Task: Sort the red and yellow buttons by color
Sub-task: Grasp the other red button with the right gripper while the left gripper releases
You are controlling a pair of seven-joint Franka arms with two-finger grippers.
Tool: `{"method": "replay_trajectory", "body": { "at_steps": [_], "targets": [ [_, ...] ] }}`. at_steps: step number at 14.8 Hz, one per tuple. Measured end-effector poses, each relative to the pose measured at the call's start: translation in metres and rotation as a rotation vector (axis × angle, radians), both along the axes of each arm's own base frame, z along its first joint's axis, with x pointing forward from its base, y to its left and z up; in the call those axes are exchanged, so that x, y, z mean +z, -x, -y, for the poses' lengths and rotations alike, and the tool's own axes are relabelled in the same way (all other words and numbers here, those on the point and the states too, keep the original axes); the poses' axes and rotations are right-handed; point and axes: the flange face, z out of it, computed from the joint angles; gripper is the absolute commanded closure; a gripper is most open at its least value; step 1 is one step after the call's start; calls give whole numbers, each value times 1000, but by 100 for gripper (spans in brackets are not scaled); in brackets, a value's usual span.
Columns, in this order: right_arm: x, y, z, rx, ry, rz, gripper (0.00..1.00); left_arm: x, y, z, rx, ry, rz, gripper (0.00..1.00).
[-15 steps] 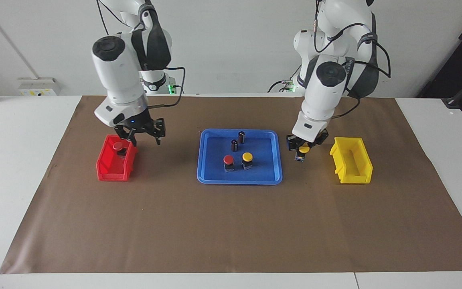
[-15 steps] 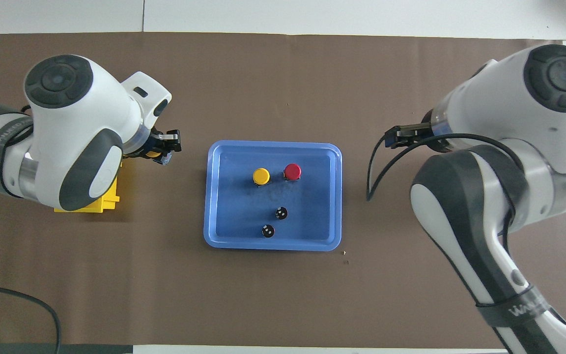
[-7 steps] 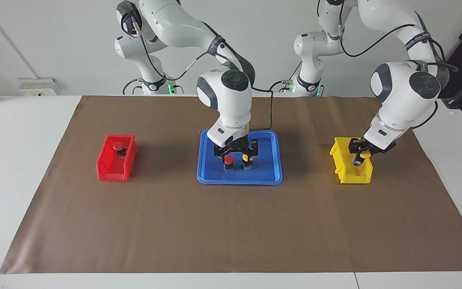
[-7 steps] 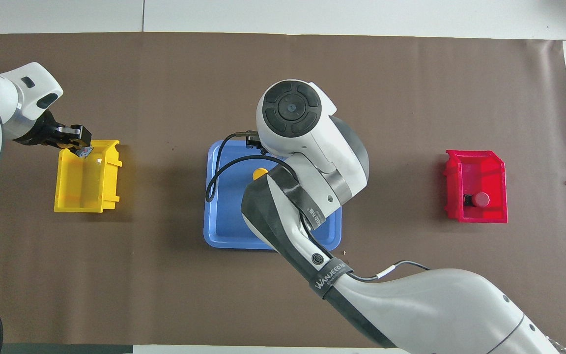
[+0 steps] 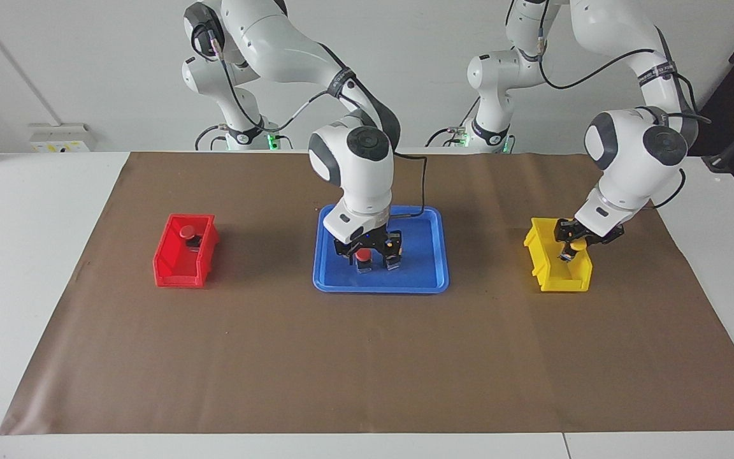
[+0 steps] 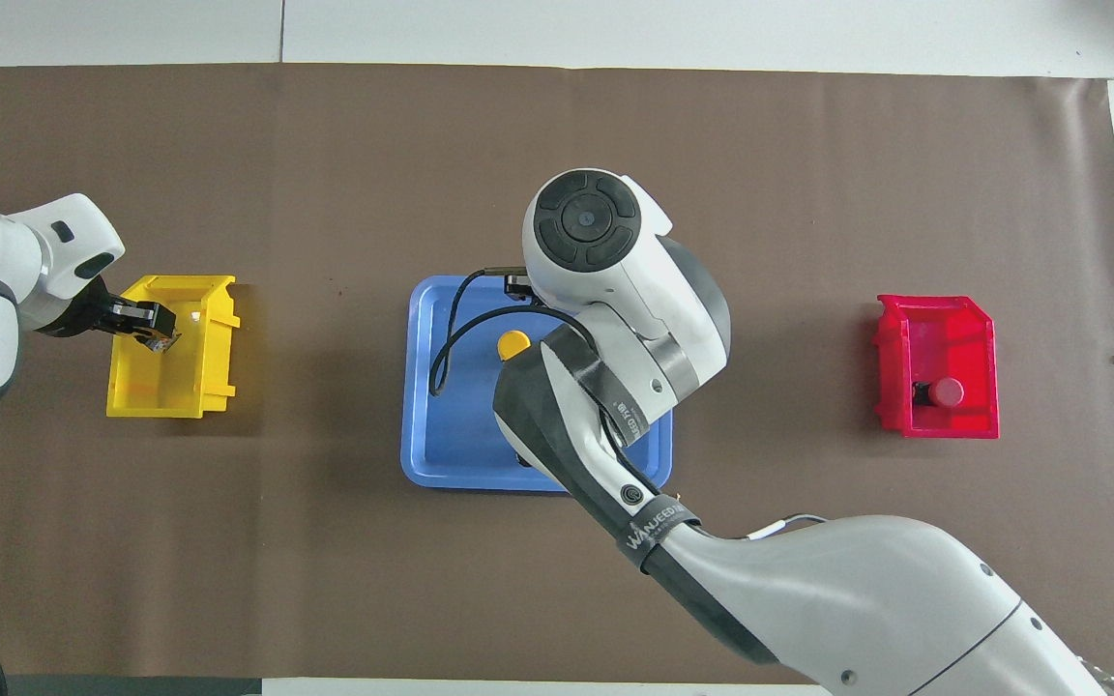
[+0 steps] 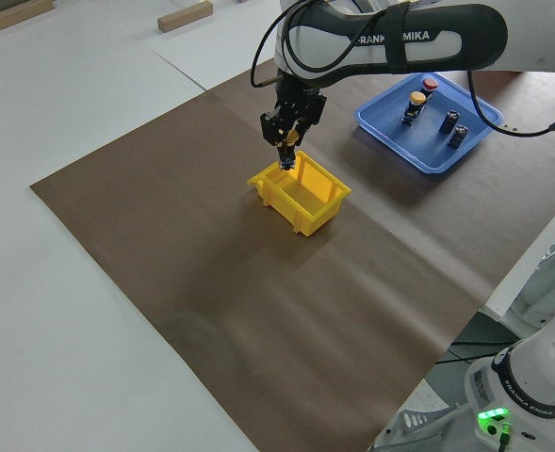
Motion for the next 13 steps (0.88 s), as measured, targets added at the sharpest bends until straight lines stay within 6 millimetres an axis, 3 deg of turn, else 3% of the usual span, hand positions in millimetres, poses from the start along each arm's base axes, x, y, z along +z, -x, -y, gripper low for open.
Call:
{"method": "replay_trajectory", "body": {
  "at_steps": [5,11,12,13],
  "targets": [
    [-14,11,6,5,0,0,33,-36,32,-12,-6,2,25,92],
    [-28,24,7,15,-3,2,35,-46,43,-9,-15,2,6,91],
    [-29,25,7,17,-3,1,35,-46,43,-8,-15,2,4,84],
    [-28,26,6,18,-3,1,37,-47,44,-8,-15,2,2,67]
  ]
}}
